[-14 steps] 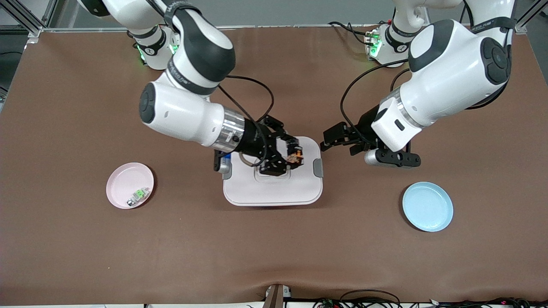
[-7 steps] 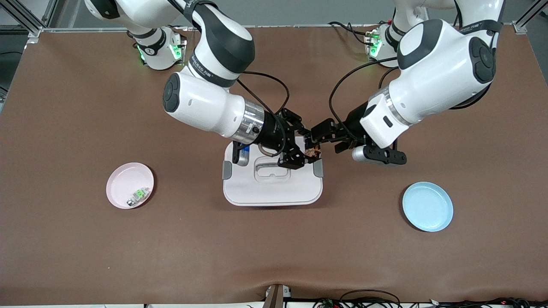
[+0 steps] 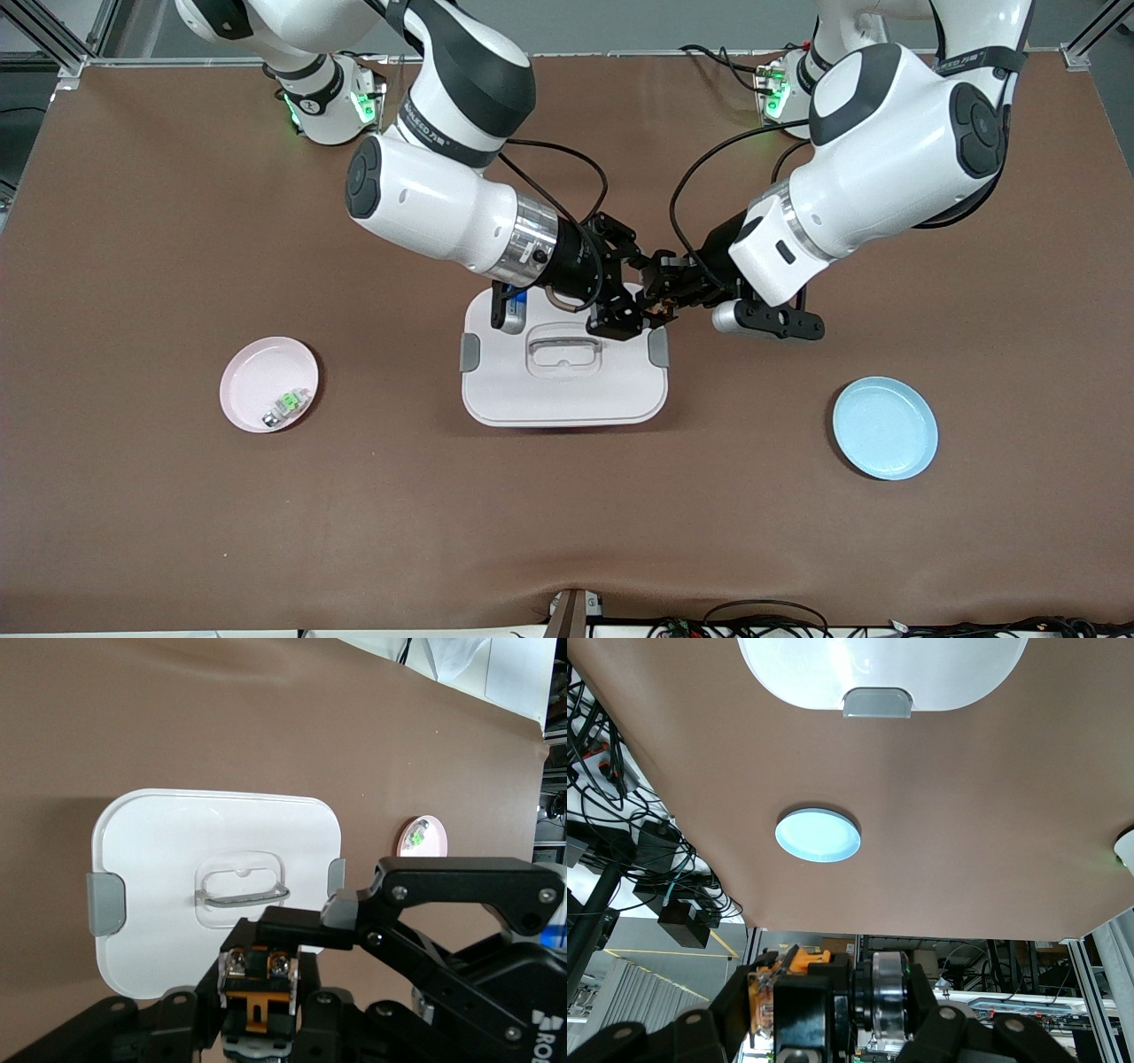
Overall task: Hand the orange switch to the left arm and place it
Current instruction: 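Grasp the switch with the left gripper and open the right gripper, then carry the switch to the blue plate with the left gripper while the right withdraws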
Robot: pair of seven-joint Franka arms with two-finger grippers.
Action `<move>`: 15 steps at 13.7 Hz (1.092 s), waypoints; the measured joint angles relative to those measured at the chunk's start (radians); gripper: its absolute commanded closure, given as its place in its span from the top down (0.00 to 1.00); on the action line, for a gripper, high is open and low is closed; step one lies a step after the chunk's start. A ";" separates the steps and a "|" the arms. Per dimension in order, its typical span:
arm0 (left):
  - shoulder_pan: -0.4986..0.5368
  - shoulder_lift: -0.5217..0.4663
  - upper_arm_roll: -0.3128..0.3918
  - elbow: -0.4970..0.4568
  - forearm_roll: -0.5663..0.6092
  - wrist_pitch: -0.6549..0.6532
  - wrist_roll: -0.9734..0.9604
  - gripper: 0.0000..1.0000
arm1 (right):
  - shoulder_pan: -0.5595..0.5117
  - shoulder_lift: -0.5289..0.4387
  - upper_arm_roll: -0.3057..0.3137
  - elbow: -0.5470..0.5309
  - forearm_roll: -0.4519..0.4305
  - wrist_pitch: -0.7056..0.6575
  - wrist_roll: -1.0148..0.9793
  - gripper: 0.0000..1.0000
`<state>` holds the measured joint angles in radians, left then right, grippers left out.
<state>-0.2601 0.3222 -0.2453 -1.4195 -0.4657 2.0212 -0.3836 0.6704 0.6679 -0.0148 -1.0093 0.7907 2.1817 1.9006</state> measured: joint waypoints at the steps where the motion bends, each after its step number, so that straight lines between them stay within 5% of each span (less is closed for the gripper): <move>1: 0.000 0.000 0.000 0.000 0.000 0.000 -0.004 0.00 | 0.000 0.000 0.000 0.000 0.000 0.000 0.000 0.01; 2: 0.000 0.000 0.000 0.000 0.000 0.000 -0.006 0.00 | 0.000 0.000 0.000 0.000 0.000 0.000 0.000 0.79; 3: 0.000 0.000 0.000 0.000 0.000 0.000 -0.006 0.00 | 0.000 0.000 0.000 0.000 0.000 0.001 0.000 1.00; 11: 0.042 0.008 0.016 -0.006 0.128 -0.138 -0.046 0.00 | 0.001 0.000 -0.007 0.016 -0.004 0.043 -0.002 1.00; 15: 0.119 0.011 0.017 -0.035 0.299 -0.210 -0.026 0.00 | -0.028 0.000 -0.019 0.023 -0.025 -0.116 -0.187 1.00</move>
<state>-0.1409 0.3333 -0.2280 -1.4546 -0.1665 1.8112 -0.4094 0.6421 0.6677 -0.0339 -0.9867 0.7653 2.0659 1.7138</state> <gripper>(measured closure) 0.652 0.000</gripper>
